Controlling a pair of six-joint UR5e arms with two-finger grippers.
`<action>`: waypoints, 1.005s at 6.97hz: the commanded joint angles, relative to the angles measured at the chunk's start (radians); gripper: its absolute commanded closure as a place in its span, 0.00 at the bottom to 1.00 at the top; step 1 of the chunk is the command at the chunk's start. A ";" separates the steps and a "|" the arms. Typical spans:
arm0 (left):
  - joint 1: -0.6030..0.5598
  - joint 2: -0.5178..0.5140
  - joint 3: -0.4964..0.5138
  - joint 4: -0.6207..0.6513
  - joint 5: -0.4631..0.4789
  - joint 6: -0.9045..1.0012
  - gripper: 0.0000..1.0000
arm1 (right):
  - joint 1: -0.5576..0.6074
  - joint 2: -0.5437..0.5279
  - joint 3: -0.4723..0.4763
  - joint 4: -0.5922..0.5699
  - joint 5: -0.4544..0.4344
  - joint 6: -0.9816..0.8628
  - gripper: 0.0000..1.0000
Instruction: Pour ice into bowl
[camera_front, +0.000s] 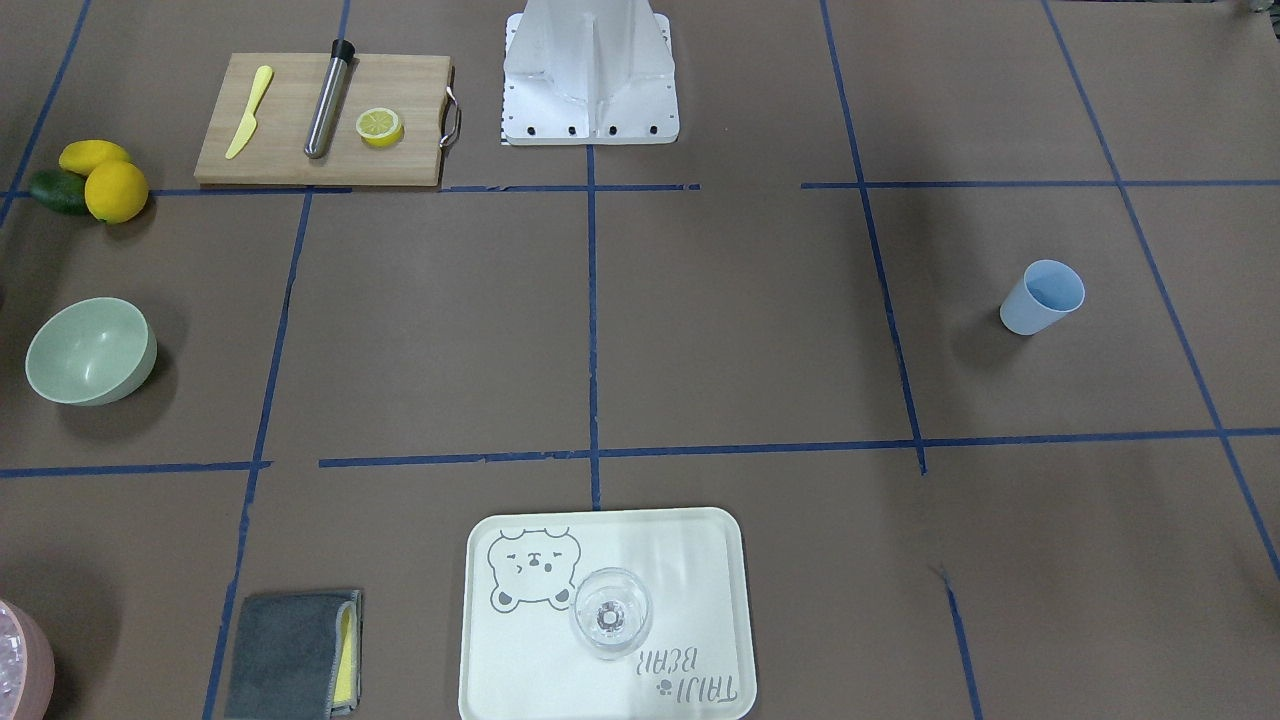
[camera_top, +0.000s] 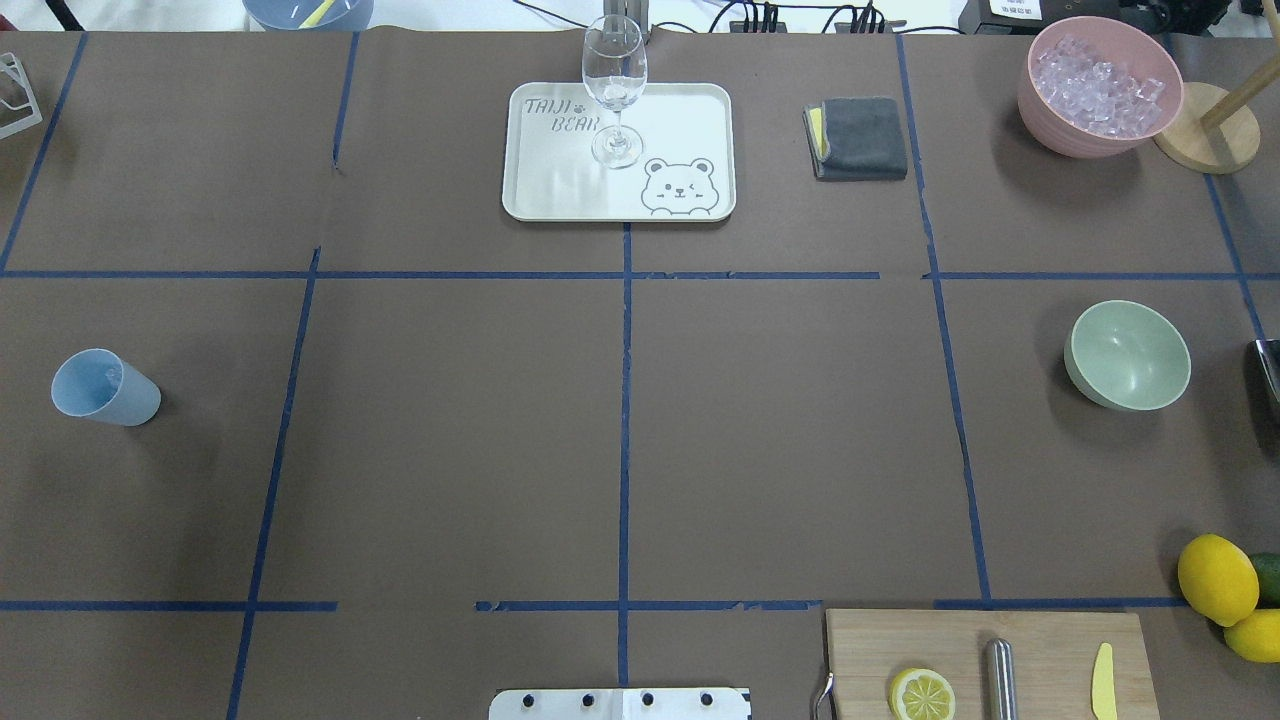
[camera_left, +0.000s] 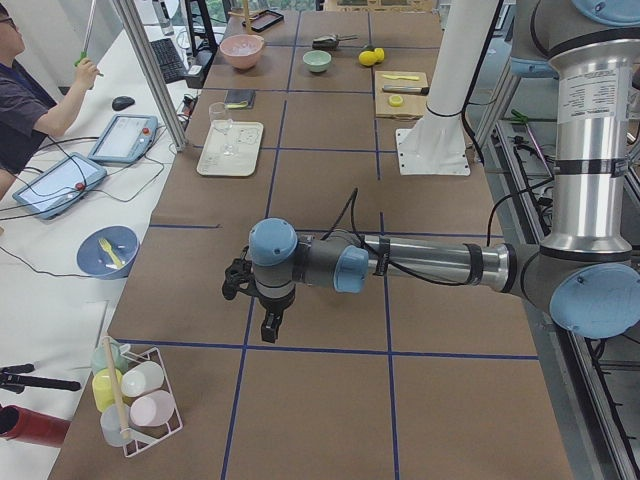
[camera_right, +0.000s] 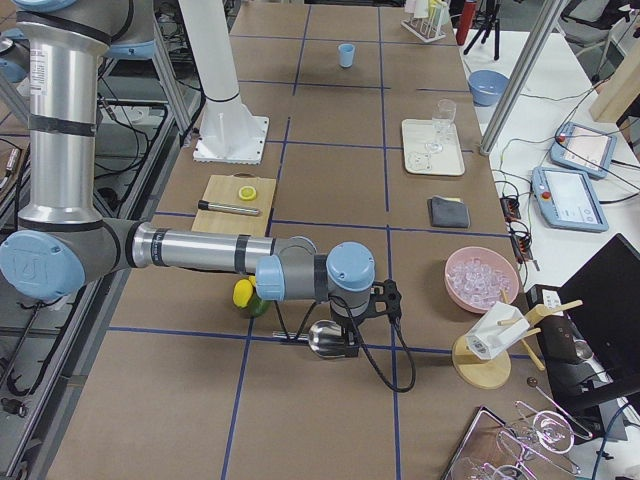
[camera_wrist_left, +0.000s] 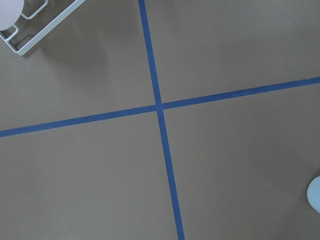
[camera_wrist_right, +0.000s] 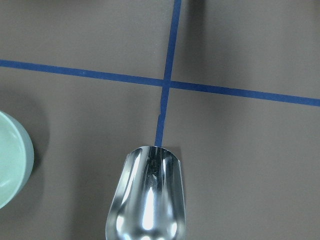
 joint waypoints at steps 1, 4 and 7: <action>0.000 0.000 0.000 -0.004 0.000 0.000 0.00 | 0.001 -0.001 -0.001 0.002 -0.004 0.001 0.00; 0.005 -0.020 -0.003 -0.007 -0.001 -0.009 0.00 | -0.022 0.064 0.016 0.010 -0.008 0.040 0.00; 0.006 -0.028 -0.001 -0.076 -0.005 -0.014 0.00 | -0.172 0.128 0.002 0.024 0.020 0.178 0.00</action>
